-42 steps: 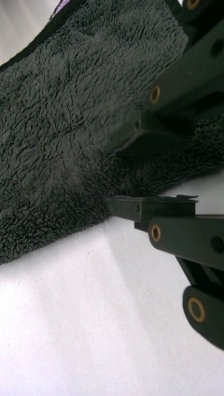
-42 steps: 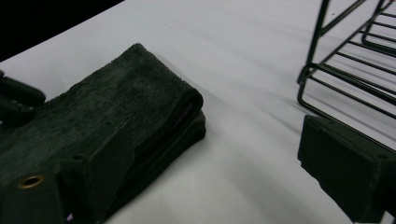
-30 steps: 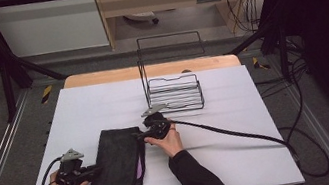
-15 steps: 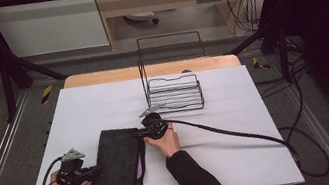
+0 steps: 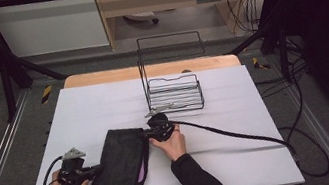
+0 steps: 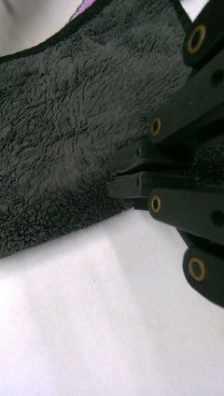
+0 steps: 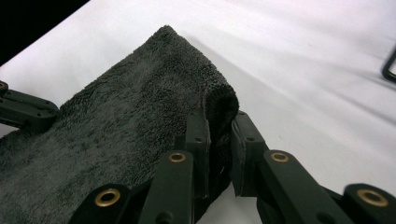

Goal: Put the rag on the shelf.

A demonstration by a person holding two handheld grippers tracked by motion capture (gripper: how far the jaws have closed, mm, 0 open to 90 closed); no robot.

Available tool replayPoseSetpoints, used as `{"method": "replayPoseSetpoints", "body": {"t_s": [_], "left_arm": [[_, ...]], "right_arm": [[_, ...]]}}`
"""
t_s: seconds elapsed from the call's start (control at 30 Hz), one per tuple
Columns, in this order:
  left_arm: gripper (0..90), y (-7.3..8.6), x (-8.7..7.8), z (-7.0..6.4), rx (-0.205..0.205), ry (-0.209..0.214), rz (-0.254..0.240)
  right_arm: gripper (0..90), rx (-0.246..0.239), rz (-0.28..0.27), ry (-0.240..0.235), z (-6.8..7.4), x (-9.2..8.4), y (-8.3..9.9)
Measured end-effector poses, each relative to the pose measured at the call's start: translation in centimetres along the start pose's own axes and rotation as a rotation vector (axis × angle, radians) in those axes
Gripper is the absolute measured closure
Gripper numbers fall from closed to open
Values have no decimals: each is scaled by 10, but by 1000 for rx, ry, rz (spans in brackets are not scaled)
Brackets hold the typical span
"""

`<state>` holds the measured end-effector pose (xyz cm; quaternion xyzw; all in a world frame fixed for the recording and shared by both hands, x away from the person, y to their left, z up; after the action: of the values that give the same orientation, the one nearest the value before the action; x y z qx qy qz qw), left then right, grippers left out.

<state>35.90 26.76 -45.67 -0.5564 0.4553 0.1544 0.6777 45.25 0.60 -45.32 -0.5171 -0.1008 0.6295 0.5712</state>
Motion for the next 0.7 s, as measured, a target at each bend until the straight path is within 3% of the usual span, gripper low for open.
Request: {"method": "replayPoseSetpoints", "body": {"t_s": [0.33, 0.47, 0.7], "left_arm": [[870, -9, 6, -18, 10, 32, -10], [869, -15, 10, -31, 19, 35, -25], [870, -22, 17, -55, 50, 32, -39]], "right_arm": [[802, 9, 0, 31, -2, -20, 8], [802, 11, 5, 63, -8, -35, 9], [802, 22, 20, 79, -17, -51, 8]]}}
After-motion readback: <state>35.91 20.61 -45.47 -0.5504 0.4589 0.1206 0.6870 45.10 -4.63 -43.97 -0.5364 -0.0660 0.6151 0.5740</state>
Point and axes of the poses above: each handheld gripper's, and its own axes: x roughly forward along the jaws, y roughly out of its underside, z roughly to its left, the point moved 3 cm from there along x, roughly forward along the jaws, and after that the axes turned 14 degrees about -y, right-handed, at the moved point
